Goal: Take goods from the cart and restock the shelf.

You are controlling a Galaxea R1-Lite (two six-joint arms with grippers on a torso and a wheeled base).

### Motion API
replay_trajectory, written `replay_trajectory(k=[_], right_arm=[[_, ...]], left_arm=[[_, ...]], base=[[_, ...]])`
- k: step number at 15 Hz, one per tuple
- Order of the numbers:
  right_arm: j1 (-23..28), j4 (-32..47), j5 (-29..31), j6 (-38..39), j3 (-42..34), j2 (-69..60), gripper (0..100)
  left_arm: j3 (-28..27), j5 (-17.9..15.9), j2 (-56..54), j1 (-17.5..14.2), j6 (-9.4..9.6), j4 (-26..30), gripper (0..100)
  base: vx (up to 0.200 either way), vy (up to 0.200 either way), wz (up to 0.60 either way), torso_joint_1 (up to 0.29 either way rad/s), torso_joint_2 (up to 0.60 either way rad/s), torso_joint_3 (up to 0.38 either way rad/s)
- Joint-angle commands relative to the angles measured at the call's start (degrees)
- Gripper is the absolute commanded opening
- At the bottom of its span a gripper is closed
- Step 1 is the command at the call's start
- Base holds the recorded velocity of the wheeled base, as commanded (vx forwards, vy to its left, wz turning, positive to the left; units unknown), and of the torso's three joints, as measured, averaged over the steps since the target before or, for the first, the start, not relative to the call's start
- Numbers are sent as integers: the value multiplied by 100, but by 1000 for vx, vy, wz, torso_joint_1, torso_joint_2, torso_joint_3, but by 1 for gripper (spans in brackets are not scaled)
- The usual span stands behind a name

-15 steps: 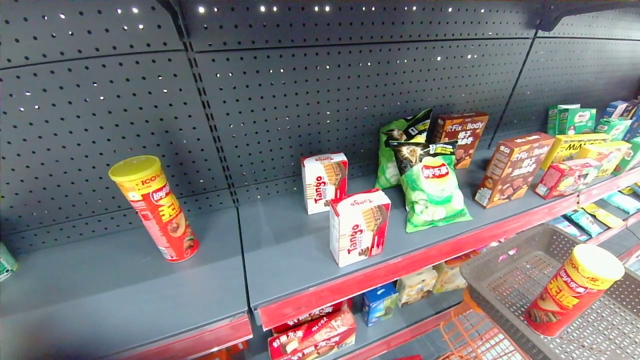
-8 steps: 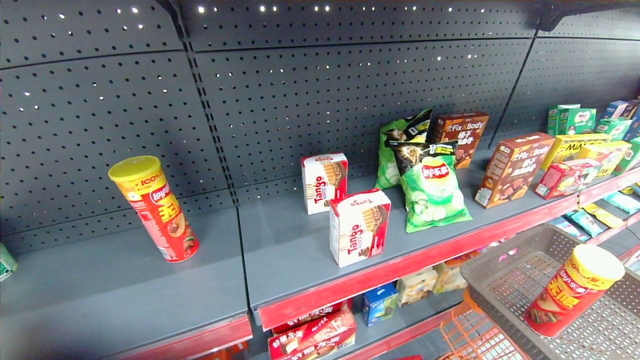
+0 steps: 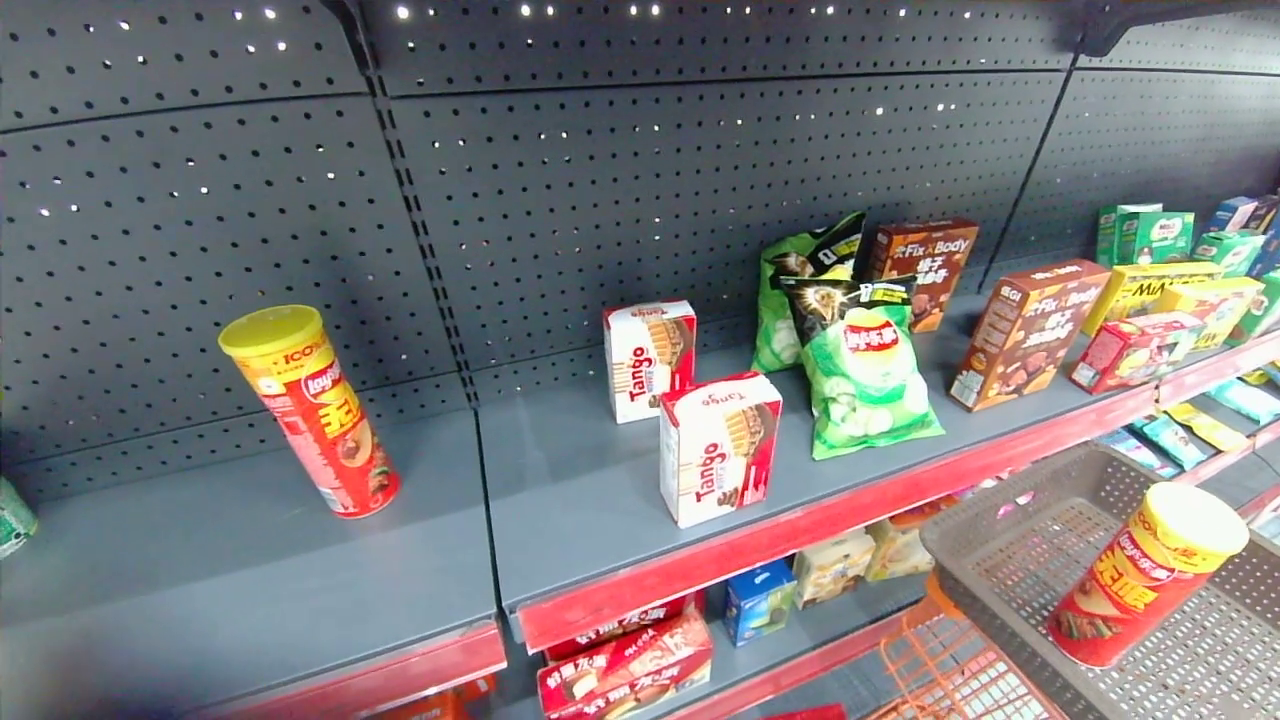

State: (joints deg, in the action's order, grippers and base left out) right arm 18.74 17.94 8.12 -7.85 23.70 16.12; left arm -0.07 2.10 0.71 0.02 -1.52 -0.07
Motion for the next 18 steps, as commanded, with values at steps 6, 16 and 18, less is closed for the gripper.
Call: replay_trajectory(k=[6,16,18], right_arm=[[-10,-1,-3,-67,-41,-21,100],[-19,7,-3,-234,-146,-205,100],[-19,7,-3,-234,-146,-223,100]], left_arm=[[-1,10,8,6,-6,-1,100],[-1,10,0,-2,-23,-1,100],[-1,1,8,-2,-23,-1,100]], base=[[-33,33,0,3,0,-2],[0,20,-120,3,0,1],[0,200,0,-7,-5,7]])
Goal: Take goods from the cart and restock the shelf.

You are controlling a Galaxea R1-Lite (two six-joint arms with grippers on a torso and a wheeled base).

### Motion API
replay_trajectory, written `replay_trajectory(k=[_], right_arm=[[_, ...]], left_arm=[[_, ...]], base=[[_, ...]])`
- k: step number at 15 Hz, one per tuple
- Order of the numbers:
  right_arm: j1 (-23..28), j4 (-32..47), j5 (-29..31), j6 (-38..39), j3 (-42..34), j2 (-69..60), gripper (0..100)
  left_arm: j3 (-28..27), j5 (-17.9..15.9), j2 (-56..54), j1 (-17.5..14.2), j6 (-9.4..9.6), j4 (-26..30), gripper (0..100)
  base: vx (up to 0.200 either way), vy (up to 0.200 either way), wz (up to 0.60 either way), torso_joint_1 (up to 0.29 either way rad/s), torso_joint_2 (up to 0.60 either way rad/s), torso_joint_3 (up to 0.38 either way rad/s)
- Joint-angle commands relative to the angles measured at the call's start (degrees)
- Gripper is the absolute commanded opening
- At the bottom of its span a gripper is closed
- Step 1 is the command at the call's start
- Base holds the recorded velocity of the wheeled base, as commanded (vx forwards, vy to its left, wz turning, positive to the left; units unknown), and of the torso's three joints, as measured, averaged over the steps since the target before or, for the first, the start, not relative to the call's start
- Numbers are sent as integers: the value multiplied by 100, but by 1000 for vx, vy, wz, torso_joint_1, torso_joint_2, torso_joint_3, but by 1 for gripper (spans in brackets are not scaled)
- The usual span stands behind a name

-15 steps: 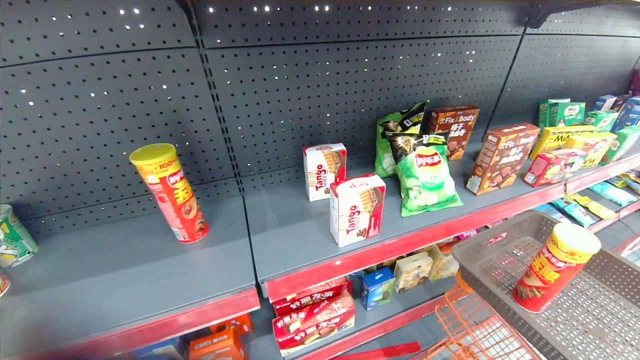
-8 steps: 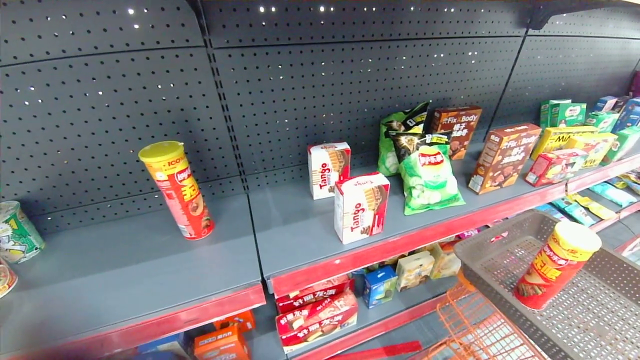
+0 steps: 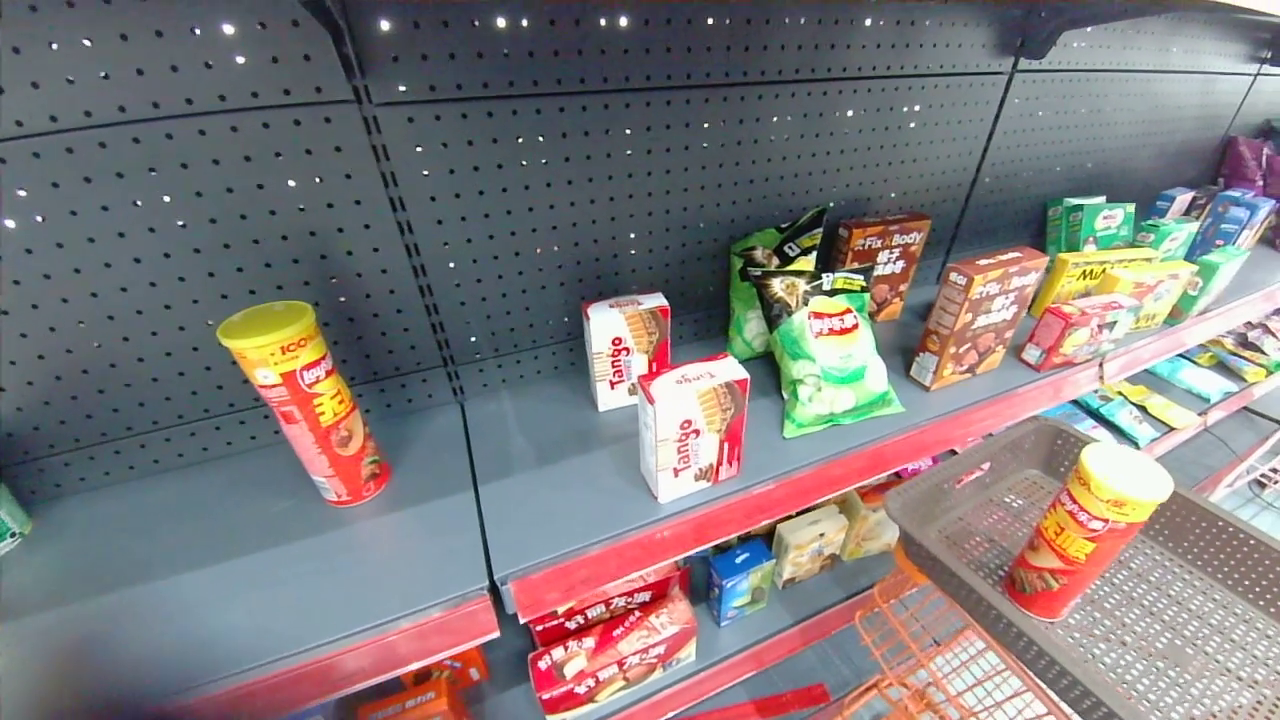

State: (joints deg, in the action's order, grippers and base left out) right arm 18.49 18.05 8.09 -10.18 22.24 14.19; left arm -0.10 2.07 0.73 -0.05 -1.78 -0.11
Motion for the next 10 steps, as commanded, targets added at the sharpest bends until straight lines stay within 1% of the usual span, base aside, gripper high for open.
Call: replay_trajectory(k=[1,10], right_arm=[[5,-4,-1,-2,0,-30,100],[-4,-48,-10,-107,0,-39,100]], left_arm=[[1,4,6,5,11,2,100],[1,4,6,5,2,2,100]], base=[[0,200,0,7,2,2],[0,0,0,0,0,0]])
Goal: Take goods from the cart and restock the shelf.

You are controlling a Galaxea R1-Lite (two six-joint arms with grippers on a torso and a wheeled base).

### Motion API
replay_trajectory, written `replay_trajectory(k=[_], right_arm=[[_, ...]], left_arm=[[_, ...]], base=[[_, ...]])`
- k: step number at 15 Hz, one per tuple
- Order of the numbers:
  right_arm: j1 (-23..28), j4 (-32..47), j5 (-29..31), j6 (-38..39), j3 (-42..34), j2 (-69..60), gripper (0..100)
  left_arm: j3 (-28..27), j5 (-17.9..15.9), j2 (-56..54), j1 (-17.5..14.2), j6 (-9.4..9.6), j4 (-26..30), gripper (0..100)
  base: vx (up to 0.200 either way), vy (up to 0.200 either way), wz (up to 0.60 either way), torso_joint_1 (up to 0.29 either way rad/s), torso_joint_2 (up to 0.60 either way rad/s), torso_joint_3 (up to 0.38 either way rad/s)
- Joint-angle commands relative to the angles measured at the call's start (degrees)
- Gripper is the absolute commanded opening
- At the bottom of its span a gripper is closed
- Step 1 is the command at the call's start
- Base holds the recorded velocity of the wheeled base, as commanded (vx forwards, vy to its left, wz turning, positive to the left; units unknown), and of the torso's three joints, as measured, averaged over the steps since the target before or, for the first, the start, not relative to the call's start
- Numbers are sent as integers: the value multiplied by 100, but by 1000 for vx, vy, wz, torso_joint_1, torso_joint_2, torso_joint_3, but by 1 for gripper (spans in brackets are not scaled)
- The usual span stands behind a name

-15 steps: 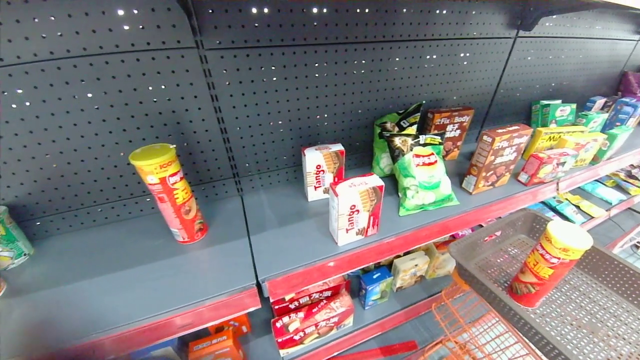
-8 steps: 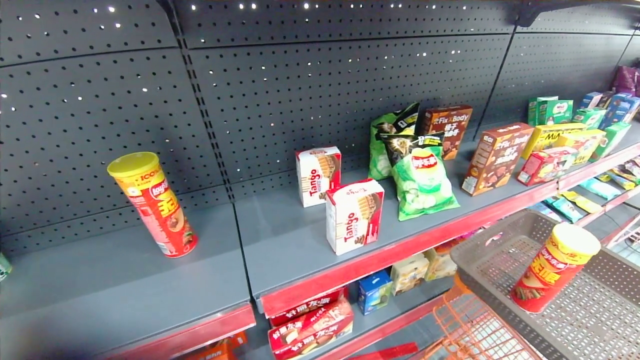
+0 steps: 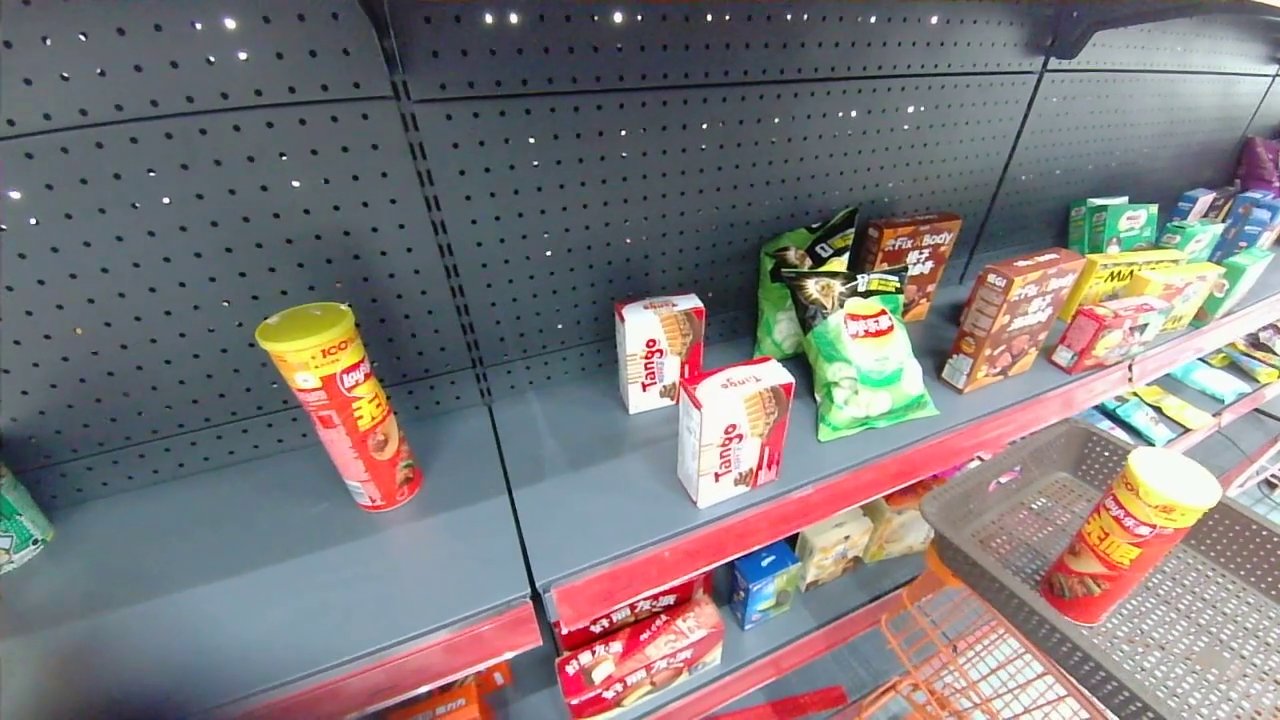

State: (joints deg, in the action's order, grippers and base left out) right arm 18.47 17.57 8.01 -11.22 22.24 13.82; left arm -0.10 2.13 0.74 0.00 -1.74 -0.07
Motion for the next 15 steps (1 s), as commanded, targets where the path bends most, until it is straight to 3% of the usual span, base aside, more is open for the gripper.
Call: replay_trajectory(k=[1,15], right_arm=[[-1,-8,-1,-3,9,-3,100],[-1,45,-10,-3,-9,-152,100]], left_arm=[[1,6,5,0,-1,-1,100],[1,6,5,0,-1,-1,100]], base=[[0,0,-600,2,2,2],[0,0,-86,1,1,0]])
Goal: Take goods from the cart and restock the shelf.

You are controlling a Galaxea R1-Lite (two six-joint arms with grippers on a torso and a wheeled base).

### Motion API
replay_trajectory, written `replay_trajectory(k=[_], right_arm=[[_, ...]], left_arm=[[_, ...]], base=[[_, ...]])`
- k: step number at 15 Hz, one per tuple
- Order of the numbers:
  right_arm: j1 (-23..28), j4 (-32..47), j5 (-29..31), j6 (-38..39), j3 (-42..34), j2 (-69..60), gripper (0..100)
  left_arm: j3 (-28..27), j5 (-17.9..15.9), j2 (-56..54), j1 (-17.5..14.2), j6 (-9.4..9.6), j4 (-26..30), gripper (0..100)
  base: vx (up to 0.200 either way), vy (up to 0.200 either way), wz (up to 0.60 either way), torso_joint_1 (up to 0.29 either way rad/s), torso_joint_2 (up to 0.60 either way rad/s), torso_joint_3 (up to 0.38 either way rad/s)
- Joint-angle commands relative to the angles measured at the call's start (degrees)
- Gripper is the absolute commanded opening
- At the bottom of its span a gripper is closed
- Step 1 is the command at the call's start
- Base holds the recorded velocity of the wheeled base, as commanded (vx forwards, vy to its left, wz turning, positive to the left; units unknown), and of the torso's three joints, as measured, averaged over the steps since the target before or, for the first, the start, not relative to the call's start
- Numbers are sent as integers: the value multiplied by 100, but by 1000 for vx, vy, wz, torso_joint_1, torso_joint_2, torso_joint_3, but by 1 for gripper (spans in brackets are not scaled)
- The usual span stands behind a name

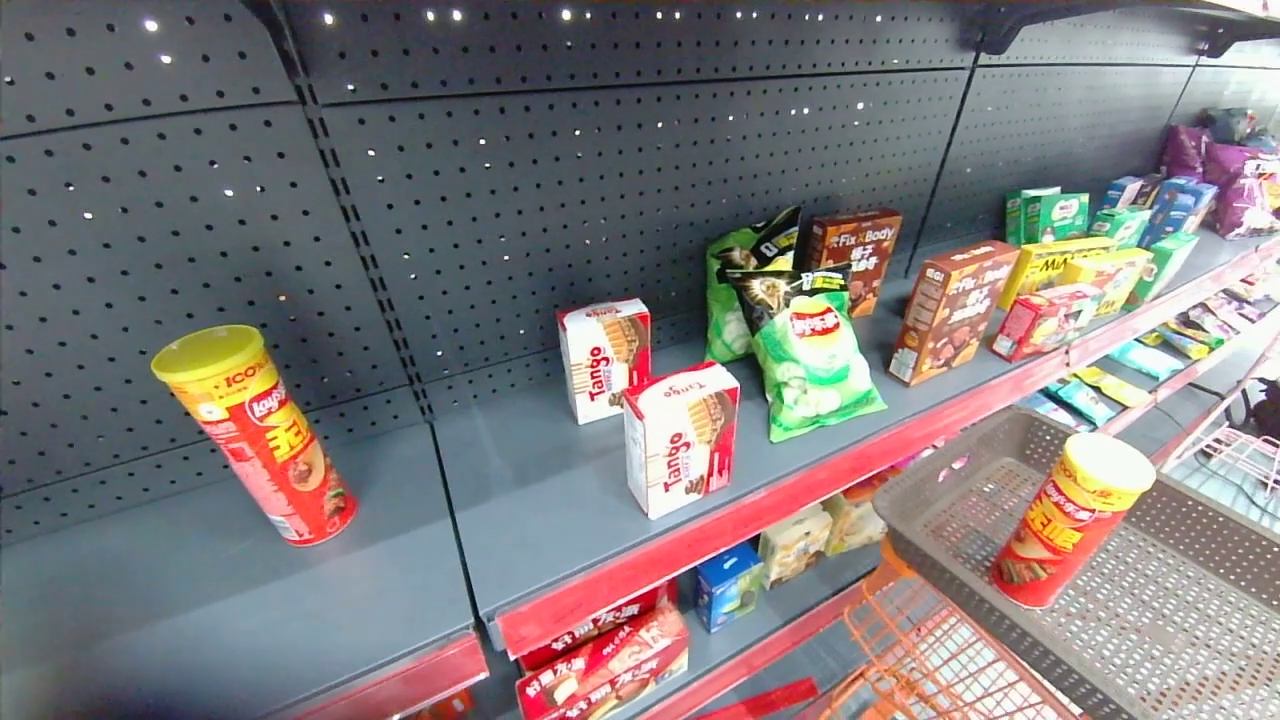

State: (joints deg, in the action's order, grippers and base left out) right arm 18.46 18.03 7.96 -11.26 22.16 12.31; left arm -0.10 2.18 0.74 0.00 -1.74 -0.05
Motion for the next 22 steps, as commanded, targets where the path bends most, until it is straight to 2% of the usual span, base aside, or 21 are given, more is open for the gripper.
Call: replay_trajectory(k=[1,6,8,16,18,20,21,22], right_arm=[[0,-1,4,-7,-1,-1,100],[-9,-36,-14,-7,-89,-1,100],[-18,-36,-23,-16,-89,8,100],[-18,-72,-58,10,-63,219,100],[9,-265,-154,186,-19,940,100],[-9,-871,-190,977,-1,2434,100],[-35,-1135,-216,1390,227,3040,100],[-185,-1328,-357,1724,763,3612,100]], left_arm=[[1,2,-4,0,-1,-4,100],[1,2,5,0,-1,-4,100],[1,2,5,0,-1,-4,100],[1,10,5,0,-1,-4,100],[1,10,5,0,-1,-4,100],[1,10,5,0,-1,-4,100],[1,10,-4,0,-1,-4,100],[1,10,5,0,-1,-4,100]], base=[[0,0,0,0,0,0],[0,0,0,0,0,0],[0,0,-600,0,2,2],[0,0,0,0,0,0],[0,0,0,0,0,0],[0,0,0,0,0,0],[0,0,0,0,0,0],[0,0,0,0,0,0]])
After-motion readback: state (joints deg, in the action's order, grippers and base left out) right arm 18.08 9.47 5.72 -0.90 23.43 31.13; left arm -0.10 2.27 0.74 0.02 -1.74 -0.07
